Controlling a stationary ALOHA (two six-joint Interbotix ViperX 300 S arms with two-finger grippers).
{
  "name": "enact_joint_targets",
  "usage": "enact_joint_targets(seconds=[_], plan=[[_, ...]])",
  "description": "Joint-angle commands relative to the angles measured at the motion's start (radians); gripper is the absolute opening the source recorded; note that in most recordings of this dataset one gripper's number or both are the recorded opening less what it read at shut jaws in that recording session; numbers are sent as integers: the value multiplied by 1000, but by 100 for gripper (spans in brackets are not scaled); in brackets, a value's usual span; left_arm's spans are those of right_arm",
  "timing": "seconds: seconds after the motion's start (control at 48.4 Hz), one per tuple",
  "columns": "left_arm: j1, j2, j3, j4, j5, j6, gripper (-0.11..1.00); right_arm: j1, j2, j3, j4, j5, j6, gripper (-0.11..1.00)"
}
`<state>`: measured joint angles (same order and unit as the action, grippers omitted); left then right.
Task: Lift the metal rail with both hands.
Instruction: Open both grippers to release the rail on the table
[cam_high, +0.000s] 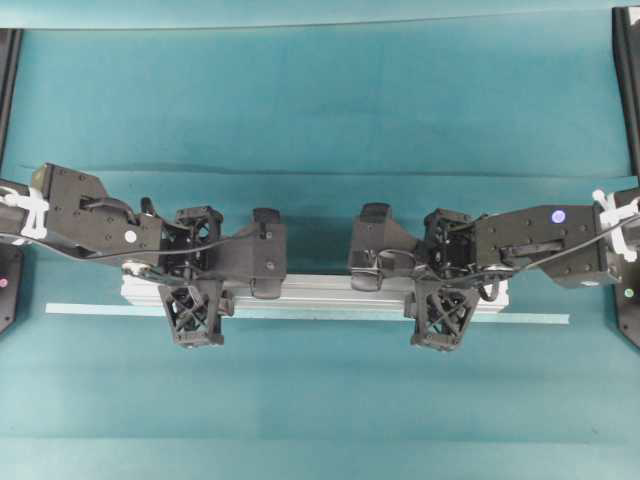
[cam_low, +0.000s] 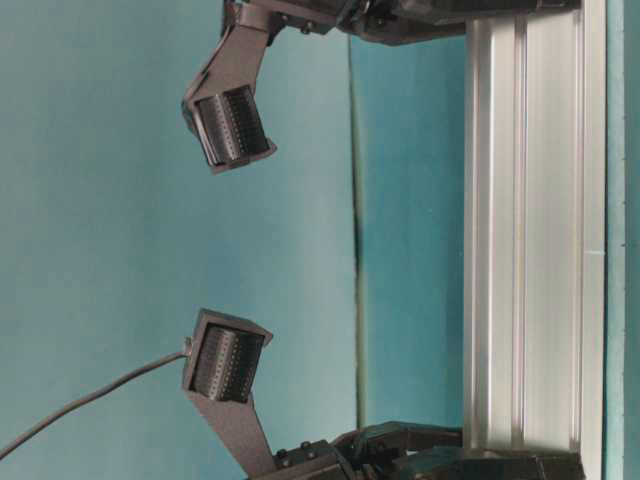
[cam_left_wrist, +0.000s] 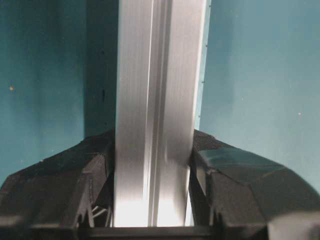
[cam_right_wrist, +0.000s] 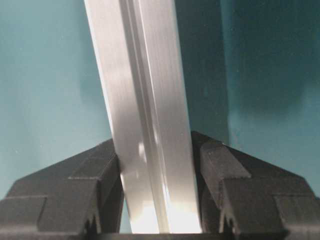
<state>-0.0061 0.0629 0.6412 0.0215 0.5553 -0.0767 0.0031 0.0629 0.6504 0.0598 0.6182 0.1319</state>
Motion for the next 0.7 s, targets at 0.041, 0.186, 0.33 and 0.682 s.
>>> enact_joint_targets(seconds=[0.041, 0.186, 0.33, 0.682], plan=[[2, -6, -15, 2, -9, -3, 36, -8, -3, 18, 3, 2, 12, 39], [2, 3, -21, 2, -12, -3, 36, -14, -6, 28, 2, 2, 11, 39], [2, 8, -23, 2, -14, -2, 36, -17, -6, 28, 2, -12, 11, 39], [2, 3, -8, 5, -34, 15, 36, -18, -2, 46, 2, -54, 15, 39]])
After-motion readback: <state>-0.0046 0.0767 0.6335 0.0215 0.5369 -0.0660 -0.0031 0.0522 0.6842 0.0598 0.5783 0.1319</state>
